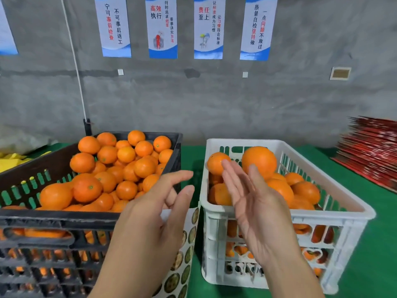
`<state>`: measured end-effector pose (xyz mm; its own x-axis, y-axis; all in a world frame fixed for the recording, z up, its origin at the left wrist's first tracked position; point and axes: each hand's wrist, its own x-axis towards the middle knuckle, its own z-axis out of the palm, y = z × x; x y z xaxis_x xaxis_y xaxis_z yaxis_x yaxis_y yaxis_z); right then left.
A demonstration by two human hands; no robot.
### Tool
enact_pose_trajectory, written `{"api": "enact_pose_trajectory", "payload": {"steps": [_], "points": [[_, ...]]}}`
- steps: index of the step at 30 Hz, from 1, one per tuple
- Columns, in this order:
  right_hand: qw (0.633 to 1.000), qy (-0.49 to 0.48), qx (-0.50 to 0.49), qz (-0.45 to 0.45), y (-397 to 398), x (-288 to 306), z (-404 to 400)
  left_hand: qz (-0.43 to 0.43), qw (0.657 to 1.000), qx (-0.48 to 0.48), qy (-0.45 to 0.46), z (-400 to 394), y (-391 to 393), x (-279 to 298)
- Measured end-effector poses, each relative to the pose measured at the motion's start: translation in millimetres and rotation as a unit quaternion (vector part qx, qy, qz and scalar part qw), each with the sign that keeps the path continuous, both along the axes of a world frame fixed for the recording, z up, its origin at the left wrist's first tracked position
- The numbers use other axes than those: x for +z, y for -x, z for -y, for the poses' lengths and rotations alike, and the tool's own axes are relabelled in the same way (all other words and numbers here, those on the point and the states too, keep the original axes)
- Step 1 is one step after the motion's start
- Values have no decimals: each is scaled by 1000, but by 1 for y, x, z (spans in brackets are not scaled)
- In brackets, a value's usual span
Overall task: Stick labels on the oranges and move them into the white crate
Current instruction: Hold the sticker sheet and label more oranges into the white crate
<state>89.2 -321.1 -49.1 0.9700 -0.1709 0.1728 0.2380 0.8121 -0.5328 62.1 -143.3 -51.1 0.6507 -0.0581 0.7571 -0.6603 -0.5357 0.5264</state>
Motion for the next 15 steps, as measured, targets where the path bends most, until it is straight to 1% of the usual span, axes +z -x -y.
{"api": "enact_pose_trajectory", "payload": {"steps": [3, 5, 7, 8, 10, 12, 14, 15], "points": [[1000, 12, -14, -6, -7, -3, 15, 3, 1000, 15, 5, 5, 1, 1], [999, 34, -5, -2, -10, -7, 16, 11, 999, 27, 27, 7, 1, 2], [996, 82, 24, 15, -12, -9, 13, 8, 998, 32, 61, 7, 2, 2], [990, 128, 49, 22, -12, -10, 10, 6, 996, 36, 76, 7, 2, 3], [964, 236, 115, 39, -8, -11, 3, 4, 993, 46, 109, 8, 4, 7], [927, 320, 186, 55, -3, -11, -4, 2, 987, 60, 148, 8, 5, 10], [905, 356, 224, 59, 1, -11, -9, 12, 982, 77, 172, 6, 4, 12], [904, 359, 224, 58, 1, -12, -11, 14, 980, 82, 179, 4, 4, 12]]}}
